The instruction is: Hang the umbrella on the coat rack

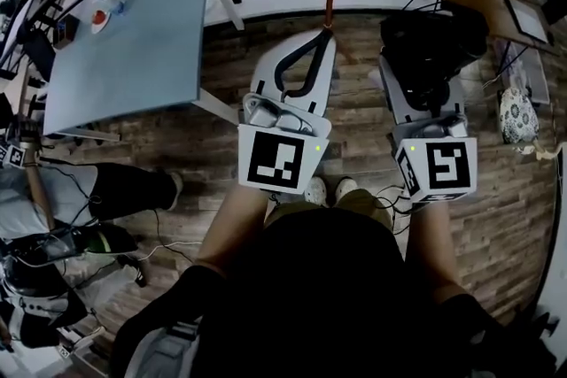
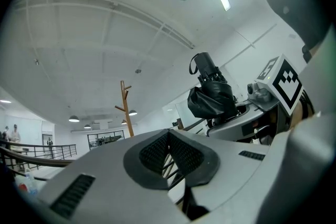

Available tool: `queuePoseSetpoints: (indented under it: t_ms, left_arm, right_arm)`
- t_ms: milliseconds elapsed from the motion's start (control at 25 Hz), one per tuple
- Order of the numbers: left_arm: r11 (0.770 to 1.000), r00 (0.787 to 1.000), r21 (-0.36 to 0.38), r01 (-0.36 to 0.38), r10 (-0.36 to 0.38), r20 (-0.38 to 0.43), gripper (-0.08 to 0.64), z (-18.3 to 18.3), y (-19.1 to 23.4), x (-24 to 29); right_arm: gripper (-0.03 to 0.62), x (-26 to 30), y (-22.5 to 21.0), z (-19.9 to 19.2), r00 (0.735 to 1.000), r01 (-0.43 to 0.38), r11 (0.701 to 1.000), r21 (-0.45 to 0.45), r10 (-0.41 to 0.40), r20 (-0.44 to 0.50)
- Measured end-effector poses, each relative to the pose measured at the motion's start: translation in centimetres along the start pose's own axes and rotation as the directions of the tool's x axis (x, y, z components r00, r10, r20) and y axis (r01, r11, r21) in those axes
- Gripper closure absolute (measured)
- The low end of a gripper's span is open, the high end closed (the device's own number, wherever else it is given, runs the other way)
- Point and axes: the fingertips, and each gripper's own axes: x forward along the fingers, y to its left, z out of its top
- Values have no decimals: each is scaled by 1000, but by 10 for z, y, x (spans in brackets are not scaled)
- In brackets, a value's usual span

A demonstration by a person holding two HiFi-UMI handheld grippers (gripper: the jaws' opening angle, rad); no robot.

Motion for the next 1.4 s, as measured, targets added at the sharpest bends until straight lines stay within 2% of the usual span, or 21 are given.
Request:
queuePoseSetpoints:
  t_ms: [480, 800, 1160, 1400]
  left_arm:
    - [999, 999, 8, -41, 41, 8, 548, 1, 24, -12]
    - [999, 999, -3, -35, 35, 15, 548, -5, 27, -6]
    - [999, 999, 13, -45, 45, 4, 548, -21, 40, 29]
    - [998, 998, 21, -64, 65, -8, 548, -37, 52, 72]
  right_arm:
    - [383, 12, 12, 7, 1000, -14, 1000, -13, 14, 13]
    - [383, 18, 8, 3, 1000, 0, 1000, -18, 0, 6]
    - [383, 53, -17, -8, 1000, -11, 1000, -15, 12, 18]
    - [383, 90, -47, -20, 999, -30, 1000, -7, 30, 26]
